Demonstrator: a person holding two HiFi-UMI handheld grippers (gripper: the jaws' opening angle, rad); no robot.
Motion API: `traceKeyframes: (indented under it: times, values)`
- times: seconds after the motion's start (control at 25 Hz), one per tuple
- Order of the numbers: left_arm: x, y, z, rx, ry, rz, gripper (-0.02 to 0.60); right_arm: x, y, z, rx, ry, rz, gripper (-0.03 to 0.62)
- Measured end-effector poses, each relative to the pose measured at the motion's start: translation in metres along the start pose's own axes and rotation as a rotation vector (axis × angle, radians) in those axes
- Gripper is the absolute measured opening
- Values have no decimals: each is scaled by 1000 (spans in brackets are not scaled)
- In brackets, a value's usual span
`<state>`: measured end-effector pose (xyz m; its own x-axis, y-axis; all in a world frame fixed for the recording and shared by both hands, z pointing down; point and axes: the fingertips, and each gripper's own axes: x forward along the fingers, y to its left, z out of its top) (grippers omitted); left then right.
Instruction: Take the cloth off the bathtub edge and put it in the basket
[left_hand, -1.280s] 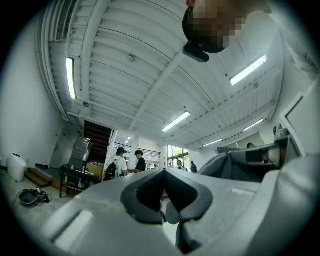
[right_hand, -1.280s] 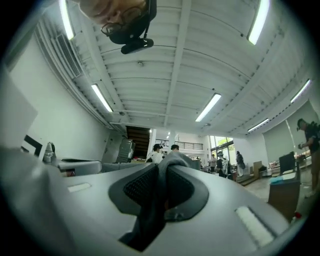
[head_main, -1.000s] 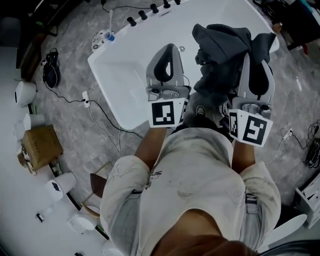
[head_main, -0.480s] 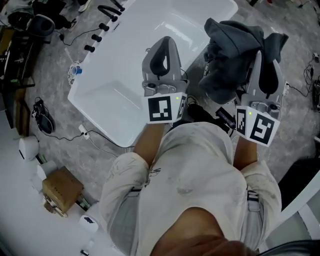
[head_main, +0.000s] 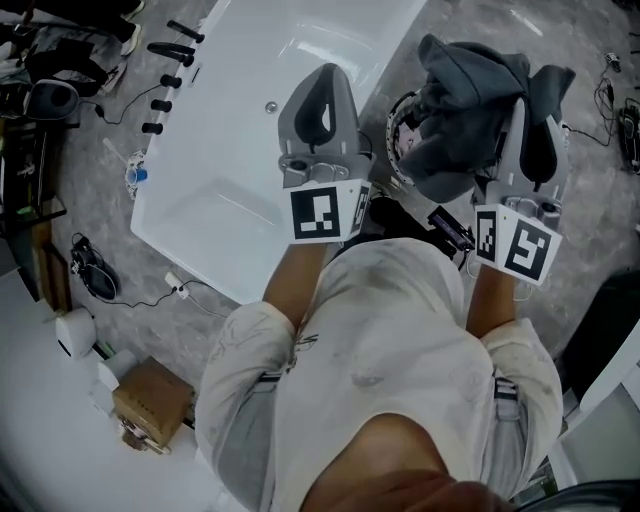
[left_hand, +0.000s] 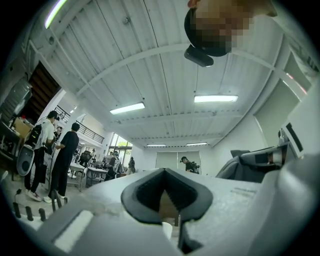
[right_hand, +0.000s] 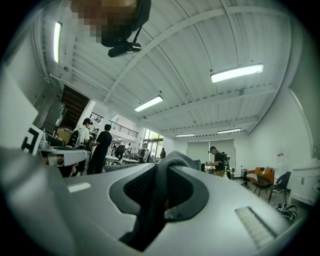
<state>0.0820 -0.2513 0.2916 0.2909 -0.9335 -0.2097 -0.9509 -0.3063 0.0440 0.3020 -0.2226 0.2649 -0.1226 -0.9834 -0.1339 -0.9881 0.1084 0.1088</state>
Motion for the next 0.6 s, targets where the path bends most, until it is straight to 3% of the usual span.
traceKeyframes:
  times: [0.28,0.6]
  values:
    - [3,-9,0,9,4,-22,2,-4,-5,-19,30,25,-10,61]
    - [10,-25,-12,10,28,-55,2,-7,-8,-78,72,151,-14,61]
